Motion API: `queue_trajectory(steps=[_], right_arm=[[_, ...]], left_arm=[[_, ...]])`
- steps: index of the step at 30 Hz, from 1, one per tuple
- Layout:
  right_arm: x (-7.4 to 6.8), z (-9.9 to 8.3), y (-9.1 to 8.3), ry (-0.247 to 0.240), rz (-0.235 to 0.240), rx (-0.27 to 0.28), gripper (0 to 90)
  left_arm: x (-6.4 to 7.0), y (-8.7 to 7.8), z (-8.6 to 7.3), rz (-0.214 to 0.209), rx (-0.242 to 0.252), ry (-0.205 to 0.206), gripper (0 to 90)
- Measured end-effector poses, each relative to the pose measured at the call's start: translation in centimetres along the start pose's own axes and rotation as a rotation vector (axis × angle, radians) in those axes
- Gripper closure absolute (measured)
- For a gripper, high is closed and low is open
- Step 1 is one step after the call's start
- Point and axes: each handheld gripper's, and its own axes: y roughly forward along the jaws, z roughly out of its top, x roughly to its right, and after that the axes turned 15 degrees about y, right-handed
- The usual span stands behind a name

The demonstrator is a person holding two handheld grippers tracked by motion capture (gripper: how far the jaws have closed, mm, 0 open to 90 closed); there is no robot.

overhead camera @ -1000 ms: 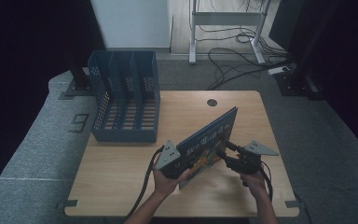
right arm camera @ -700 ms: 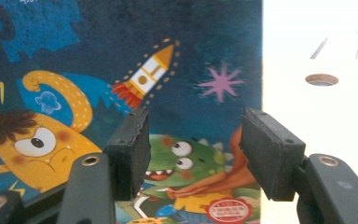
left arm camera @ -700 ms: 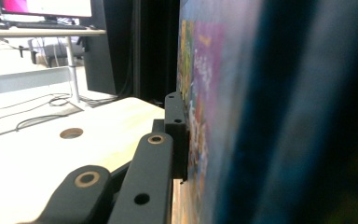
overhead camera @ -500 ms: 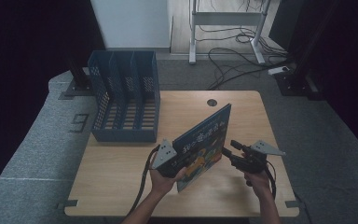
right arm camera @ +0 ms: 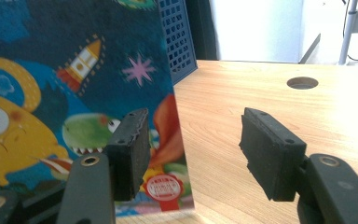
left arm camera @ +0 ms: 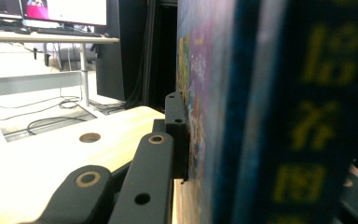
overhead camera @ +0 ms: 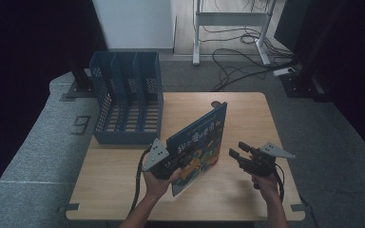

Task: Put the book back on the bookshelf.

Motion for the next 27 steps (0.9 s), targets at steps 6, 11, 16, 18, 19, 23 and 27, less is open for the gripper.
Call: queue_trajectory(steps=[6,11,16,18,19,23,27], right_arm=[[0.1,-0.2,0.2,0.002,-0.005,-0.009,41.2],[0.3,-1.3,1.4,-0.002,-0.024,-0.062,41.2],[0.5,-2.1,2.2,-0.017,-0.061,-0.095,41.0],[0.8,-2.3,2.5,-0.015,-0.075,-0.102,41.0],[0.9,-2.4,2.6,-0.010,-0.081,-0.107,41.0],[1.4,-2.9,3.1,-0.005,-0.117,-0.132,41.3],[1.9,-3.5,3.7,0.025,-0.158,-0.167,41.3]], left_arm=[[-0.8,-1.0,0.7,0.015,0.007,0.005,82.2],[-1.5,-1.6,1.2,0.028,0.012,-0.003,82.2],[-2.3,-2.6,1.6,0.039,0.013,-0.011,82.4],[-2.5,-2.8,1.8,0.046,0.013,-0.015,82.3],[-2.6,-2.9,1.9,0.051,0.011,-0.014,82.3],[-3.0,-3.4,2.4,0.067,0.013,-0.014,82.3],[-3.5,-4.0,3.0,0.072,0.014,-0.024,82.3]])
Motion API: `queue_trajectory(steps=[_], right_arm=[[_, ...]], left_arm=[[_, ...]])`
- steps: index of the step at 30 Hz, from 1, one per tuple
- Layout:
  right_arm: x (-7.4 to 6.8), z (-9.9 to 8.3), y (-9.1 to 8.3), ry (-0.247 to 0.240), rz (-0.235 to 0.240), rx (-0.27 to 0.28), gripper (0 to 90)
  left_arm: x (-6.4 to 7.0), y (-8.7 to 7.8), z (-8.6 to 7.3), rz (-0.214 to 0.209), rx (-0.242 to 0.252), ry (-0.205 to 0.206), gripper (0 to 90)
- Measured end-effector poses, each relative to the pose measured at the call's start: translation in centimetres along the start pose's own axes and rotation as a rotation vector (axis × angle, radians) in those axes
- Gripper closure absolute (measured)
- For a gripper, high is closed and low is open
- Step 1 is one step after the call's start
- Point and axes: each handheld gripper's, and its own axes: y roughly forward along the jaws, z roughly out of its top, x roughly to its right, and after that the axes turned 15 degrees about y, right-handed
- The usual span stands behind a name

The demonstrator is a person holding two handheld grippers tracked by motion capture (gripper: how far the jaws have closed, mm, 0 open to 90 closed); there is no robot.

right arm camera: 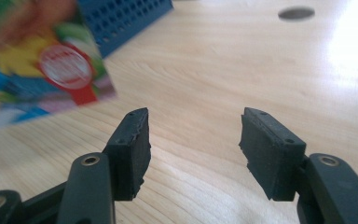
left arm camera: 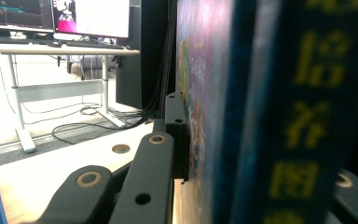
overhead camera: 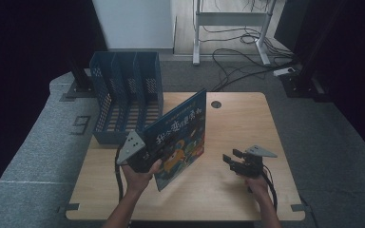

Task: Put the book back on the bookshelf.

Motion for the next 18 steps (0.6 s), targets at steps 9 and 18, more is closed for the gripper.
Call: queue_trajectory(steps=[9,18], right_arm=[[0.5,-0.6,1.3,-0.014,-0.091,-0.064,40.0],[0.1,-1.4,2.7,-0.097,-0.167,-0.160,37.3]], left_arm=[[-0.9,-0.6,1.1,0.028,0.009,-0.007,82.2],[-1.4,-0.6,1.6,0.037,0.016,-0.006,82.2]])
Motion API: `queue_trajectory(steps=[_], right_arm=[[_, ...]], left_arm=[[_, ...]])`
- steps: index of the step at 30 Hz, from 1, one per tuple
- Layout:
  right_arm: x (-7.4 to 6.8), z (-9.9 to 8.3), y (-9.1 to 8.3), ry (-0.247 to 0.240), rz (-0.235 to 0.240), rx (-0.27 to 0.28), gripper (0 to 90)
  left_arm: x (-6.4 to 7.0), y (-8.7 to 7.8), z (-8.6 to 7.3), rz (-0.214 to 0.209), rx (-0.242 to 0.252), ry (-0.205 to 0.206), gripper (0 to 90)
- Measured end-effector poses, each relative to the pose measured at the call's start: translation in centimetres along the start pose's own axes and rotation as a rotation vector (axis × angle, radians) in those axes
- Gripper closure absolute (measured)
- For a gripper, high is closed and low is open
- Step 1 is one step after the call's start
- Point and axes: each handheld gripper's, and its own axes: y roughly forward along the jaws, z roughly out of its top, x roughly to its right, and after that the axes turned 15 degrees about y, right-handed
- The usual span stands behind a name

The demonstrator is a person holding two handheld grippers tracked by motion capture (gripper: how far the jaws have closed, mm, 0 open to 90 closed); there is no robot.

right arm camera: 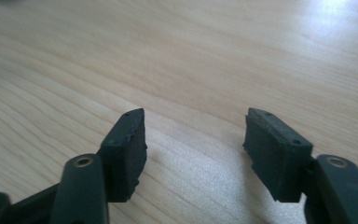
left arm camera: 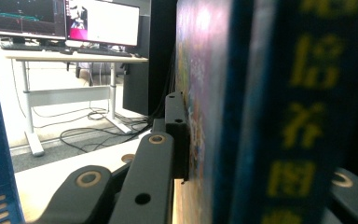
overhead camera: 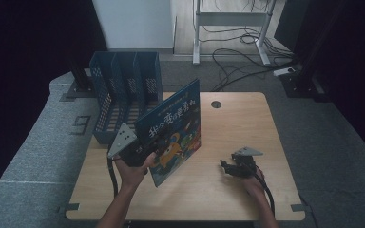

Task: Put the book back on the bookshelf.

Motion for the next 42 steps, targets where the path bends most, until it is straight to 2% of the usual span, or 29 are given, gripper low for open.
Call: queue_trajectory(steps=[11,19,26,42], right_arm=[[0.4,0.1,0.0,0.059,0.005,-0.002,35.9],[0.4,0.1,0.1,0.056,-0.003,-0.009,35.5],[0.2,0.1,0.2,0.039,-0.019,-0.010,34.8],[0.2,0.1,0.2,0.040,-0.019,-0.010,34.9]], left_arm=[[-1.1,-0.1,0.7,0.017,-0.006,0.000,82.2],[-1.8,-0.5,1.2,0.045,0.003,-0.001,82.2],[-3.1,-1.2,2.0,0.077,0.000,-0.011,82.3],[-4.6,-2.8,2.5,0.143,0.018,-0.011,82.3]])
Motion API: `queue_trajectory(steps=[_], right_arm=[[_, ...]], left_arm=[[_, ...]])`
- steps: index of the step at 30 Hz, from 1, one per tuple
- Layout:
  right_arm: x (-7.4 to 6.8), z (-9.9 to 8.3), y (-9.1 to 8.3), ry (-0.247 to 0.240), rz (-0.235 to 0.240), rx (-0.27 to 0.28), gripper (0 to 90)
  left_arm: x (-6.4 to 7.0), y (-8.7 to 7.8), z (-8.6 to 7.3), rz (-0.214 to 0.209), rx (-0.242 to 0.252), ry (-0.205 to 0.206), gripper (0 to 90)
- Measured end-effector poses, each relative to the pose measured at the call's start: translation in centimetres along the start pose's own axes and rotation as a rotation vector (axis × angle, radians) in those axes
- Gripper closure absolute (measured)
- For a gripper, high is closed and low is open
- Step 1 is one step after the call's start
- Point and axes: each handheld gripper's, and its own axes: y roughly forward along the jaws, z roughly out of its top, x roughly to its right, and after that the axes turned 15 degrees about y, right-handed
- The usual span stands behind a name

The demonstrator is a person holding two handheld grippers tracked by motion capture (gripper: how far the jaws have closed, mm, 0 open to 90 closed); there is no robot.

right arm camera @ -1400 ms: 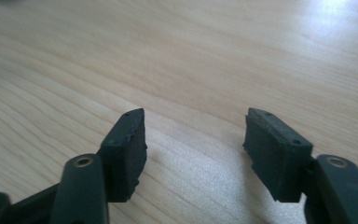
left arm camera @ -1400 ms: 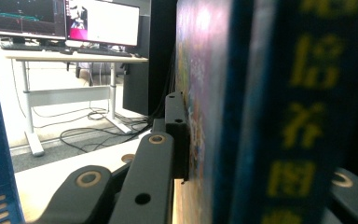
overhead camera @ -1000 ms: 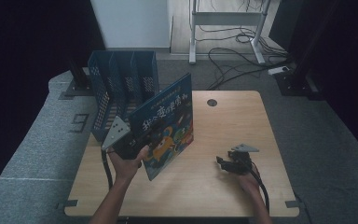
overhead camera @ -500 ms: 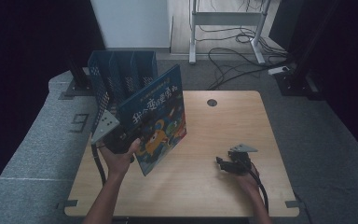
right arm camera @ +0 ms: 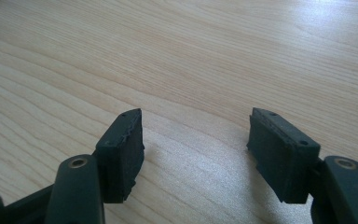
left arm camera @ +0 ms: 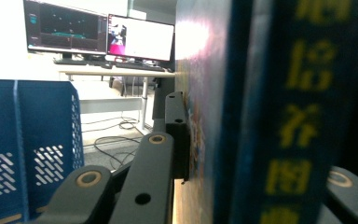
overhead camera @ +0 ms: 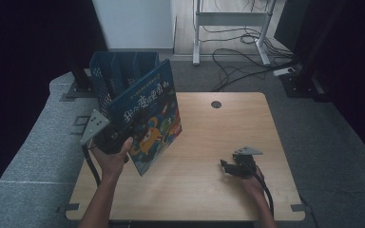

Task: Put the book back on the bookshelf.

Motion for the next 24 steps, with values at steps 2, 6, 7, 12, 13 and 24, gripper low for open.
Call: queue_trajectory(steps=[2,6,7,12,13,24], right_arm=[[0.0,0.0,0.0,0.000,-0.001,0.000,34.9],[-0.1,0.0,0.0,-0.002,-0.005,0.000,34.9],[-0.1,0.0,0.0,-0.002,-0.005,0.000,34.9],[-0.1,0.0,0.0,-0.001,-0.006,0.000,34.9],[-0.1,0.0,0.0,0.000,-0.005,0.000,34.9],[-0.1,0.0,0.0,-0.003,-0.008,0.001,34.9]], left_arm=[[-0.2,-0.2,0.1,0.009,0.004,0.000,82.3],[-0.6,-0.5,0.2,0.026,0.006,0.001,82.3],[-0.7,-0.5,0.2,0.029,0.005,0.001,82.3],[-1.1,-0.7,0.4,0.045,0.005,0.005,82.3],[-1.2,-0.8,0.4,0.048,0.005,0.005,82.3],[-2.0,-1.3,0.7,0.077,0.010,0.006,82.3]])
